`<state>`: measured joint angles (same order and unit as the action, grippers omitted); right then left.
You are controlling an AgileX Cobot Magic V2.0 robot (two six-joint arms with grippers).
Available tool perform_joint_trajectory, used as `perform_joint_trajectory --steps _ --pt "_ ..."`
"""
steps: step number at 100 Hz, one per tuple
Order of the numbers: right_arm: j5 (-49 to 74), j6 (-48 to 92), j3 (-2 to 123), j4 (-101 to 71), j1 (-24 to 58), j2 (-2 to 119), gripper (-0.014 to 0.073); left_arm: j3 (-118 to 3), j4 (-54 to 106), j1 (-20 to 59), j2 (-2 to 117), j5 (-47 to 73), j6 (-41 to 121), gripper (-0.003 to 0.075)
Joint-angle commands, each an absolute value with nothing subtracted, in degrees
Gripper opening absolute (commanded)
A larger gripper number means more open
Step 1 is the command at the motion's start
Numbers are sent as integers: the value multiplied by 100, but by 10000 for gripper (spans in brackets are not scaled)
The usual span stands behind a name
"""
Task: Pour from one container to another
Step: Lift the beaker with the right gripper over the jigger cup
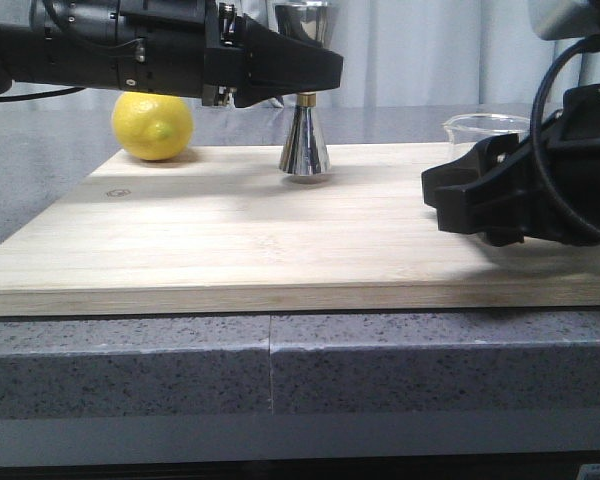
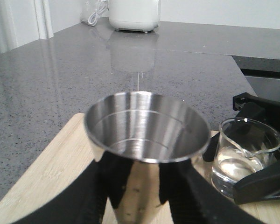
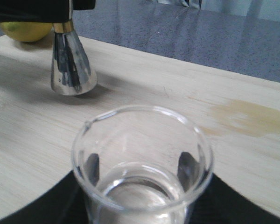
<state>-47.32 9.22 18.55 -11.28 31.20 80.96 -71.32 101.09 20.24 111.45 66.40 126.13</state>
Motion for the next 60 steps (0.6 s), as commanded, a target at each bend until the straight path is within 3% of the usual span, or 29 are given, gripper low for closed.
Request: perform_joint_trajectory --steps 1,40,60 --pt "-5190 908 1989 -1055 3149 7991 281 -7300 10608 2060 10876 7279 12575 260" --pt "-5343 908 2107 -1071 3099 7464 281 -7300 10608 2060 10876 7279 12575 260" --pt "-3938 1129 2882 -1069 2972 6993 281 -7300 10608 2060 10876 7279 12575 260"
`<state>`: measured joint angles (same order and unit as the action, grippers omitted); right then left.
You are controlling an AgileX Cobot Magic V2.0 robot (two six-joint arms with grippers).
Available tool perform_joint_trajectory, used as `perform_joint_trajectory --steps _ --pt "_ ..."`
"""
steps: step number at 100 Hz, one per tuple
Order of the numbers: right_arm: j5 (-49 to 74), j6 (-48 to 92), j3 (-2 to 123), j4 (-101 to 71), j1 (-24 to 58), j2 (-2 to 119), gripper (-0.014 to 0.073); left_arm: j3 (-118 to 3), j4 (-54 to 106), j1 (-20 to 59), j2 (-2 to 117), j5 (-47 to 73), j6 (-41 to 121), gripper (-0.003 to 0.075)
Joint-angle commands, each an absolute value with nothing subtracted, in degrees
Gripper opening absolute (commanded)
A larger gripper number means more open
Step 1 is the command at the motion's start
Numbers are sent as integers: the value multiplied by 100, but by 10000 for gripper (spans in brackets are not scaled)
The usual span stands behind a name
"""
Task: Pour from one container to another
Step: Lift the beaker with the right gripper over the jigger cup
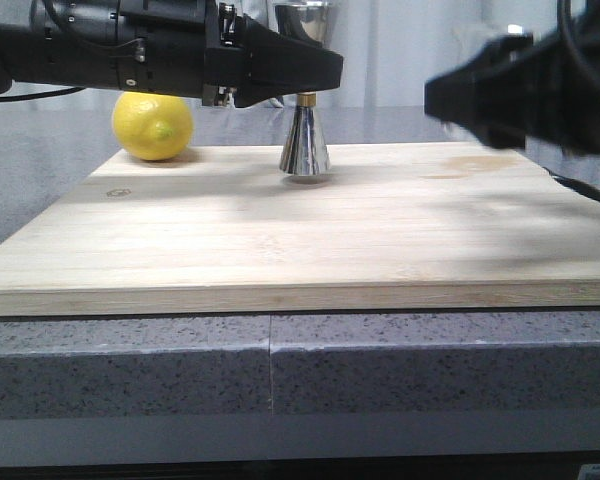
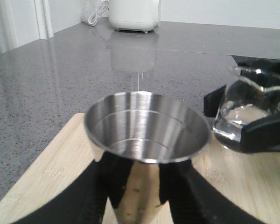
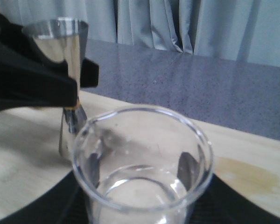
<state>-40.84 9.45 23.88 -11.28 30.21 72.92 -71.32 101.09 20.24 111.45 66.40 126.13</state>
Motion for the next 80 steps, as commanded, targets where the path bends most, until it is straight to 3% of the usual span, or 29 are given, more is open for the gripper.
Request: perform_joint_trajectory --steps 1,41,80 --pt "-3865 1146 2964 -1045 2972 6994 281 -7300 10608 2060 10876 7279 12575 260" --pt "176 1547 5686 -315 2972 6948 281 -7300 10608 2060 10876 7279 12575 260" --pt "1394 1547 6953 838 2972 7598 281 -7300 10608 2060 10876 7279 12575 260"
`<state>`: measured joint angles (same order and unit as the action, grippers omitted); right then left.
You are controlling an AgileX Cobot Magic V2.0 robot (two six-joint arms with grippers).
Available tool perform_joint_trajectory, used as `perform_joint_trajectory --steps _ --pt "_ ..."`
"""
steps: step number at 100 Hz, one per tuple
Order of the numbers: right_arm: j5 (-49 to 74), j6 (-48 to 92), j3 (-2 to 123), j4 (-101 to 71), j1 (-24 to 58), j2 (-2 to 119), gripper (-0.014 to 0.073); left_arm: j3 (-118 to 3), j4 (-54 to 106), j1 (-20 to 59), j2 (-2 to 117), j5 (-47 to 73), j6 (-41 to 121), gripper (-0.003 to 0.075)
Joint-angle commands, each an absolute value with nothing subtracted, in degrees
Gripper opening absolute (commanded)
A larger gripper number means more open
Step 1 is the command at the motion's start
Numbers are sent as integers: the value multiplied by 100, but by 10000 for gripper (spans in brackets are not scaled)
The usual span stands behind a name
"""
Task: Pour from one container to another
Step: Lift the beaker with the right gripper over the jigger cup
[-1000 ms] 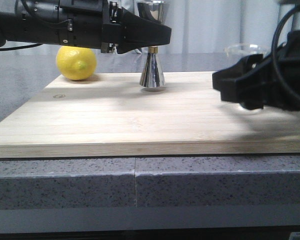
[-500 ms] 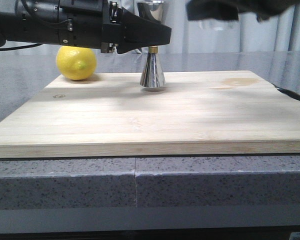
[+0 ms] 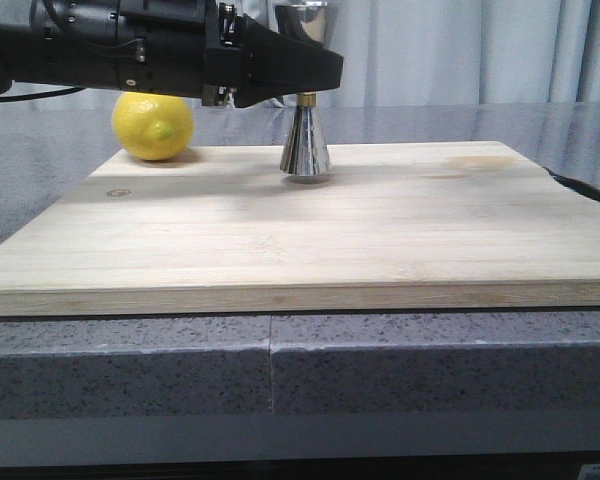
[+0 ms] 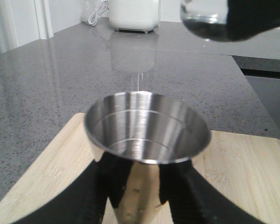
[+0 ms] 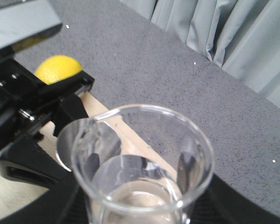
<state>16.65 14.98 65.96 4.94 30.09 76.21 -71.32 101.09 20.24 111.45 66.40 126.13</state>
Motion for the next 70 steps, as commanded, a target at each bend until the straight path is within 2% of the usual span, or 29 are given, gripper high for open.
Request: perform_joint_trajectory --steps 1,70 --pt "1419 1547 6980 866 2972 7610 281 -7300 10608 2060 10876 7279 12575 260" --pt "1325 1560 7189 2899 3166 8321 281 -7300 10608 2060 10876 7279 12575 260"
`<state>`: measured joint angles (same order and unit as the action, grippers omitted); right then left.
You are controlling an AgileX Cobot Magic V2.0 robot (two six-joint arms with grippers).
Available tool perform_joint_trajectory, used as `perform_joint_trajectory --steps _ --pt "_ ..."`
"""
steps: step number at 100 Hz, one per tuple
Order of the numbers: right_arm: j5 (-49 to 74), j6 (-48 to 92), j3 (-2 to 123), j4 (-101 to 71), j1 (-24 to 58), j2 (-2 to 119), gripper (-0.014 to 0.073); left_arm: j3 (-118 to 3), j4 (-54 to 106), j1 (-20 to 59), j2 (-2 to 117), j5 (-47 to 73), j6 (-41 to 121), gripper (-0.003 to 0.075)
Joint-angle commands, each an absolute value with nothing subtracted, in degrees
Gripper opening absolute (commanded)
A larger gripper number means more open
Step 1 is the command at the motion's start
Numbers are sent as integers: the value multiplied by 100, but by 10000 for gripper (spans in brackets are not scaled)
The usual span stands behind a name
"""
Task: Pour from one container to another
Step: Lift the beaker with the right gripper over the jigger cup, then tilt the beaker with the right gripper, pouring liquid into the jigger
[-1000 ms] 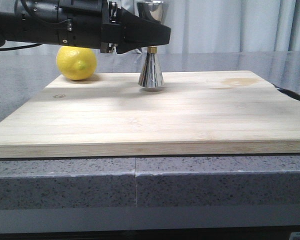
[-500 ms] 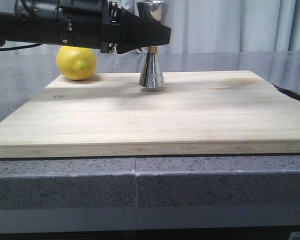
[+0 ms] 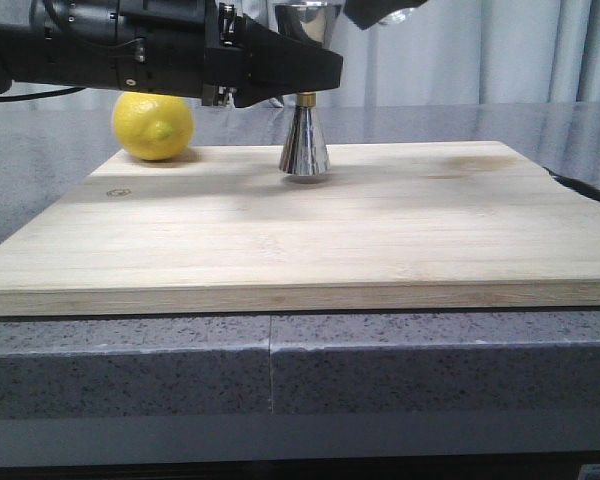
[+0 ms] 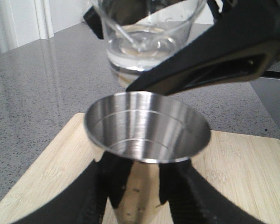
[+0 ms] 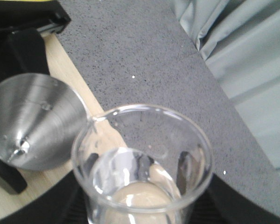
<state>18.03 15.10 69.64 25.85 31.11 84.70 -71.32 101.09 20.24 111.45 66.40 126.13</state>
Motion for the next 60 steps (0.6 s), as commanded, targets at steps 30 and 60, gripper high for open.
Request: perform_joint_trajectory --steps 30,60 --pt "1254 1560 7189 3474 3166 8337 281 -7300 10608 2060 10876 7279 12575 260" --pt "1239 1560 7189 3942 3166 8337 281 -7300 10608 2060 10876 7279 12575 260"
